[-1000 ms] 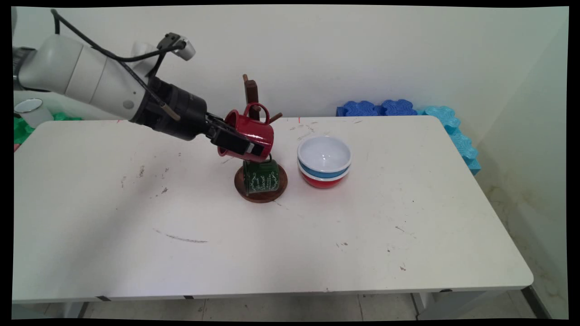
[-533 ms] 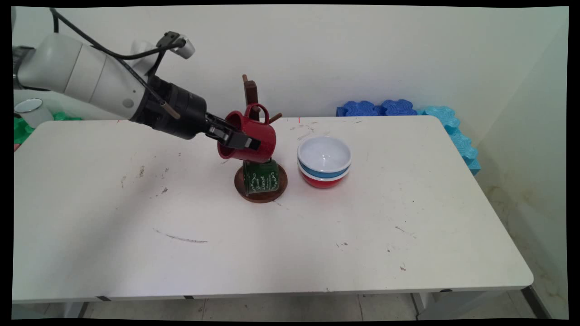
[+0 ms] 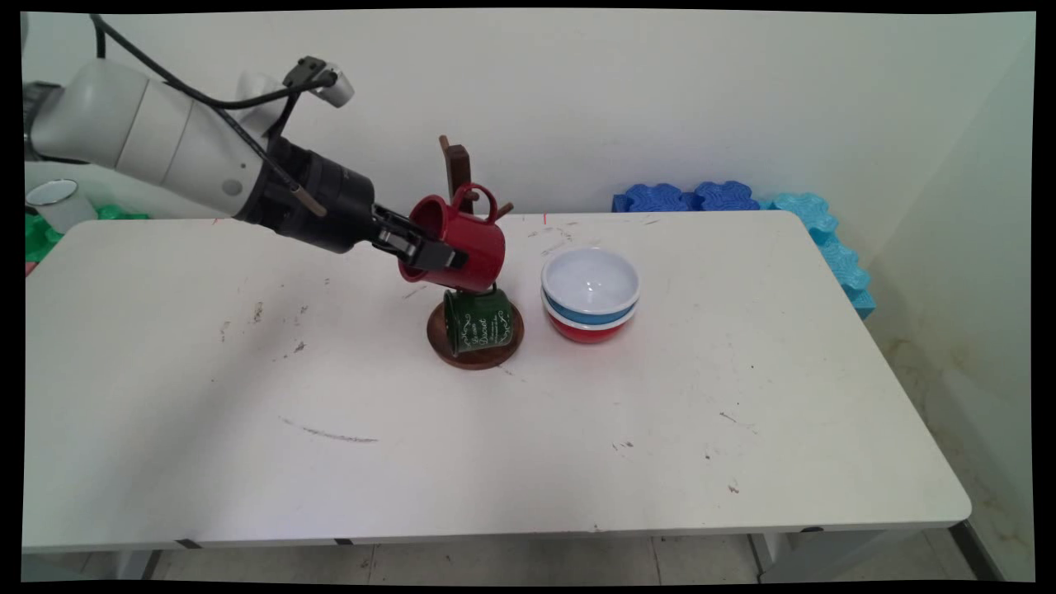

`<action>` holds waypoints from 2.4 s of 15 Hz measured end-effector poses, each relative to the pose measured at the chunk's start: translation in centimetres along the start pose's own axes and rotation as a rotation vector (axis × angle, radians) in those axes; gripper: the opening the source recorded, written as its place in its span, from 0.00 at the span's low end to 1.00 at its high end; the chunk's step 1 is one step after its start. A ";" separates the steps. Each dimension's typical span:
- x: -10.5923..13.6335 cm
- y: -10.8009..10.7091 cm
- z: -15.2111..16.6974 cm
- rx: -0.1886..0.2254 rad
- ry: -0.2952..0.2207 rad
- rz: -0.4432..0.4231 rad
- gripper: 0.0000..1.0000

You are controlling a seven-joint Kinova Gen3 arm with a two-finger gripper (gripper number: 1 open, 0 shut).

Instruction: Place the picked object on the table

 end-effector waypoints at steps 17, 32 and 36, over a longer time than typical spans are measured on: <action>1.0 2.1 -0.8 -0.051 -0.009 0.076 0.00; 0.2 2.6 -2.8 -0.049 -0.071 0.135 0.00; -0.8 2.1 -3.5 -0.036 -0.118 0.154 0.00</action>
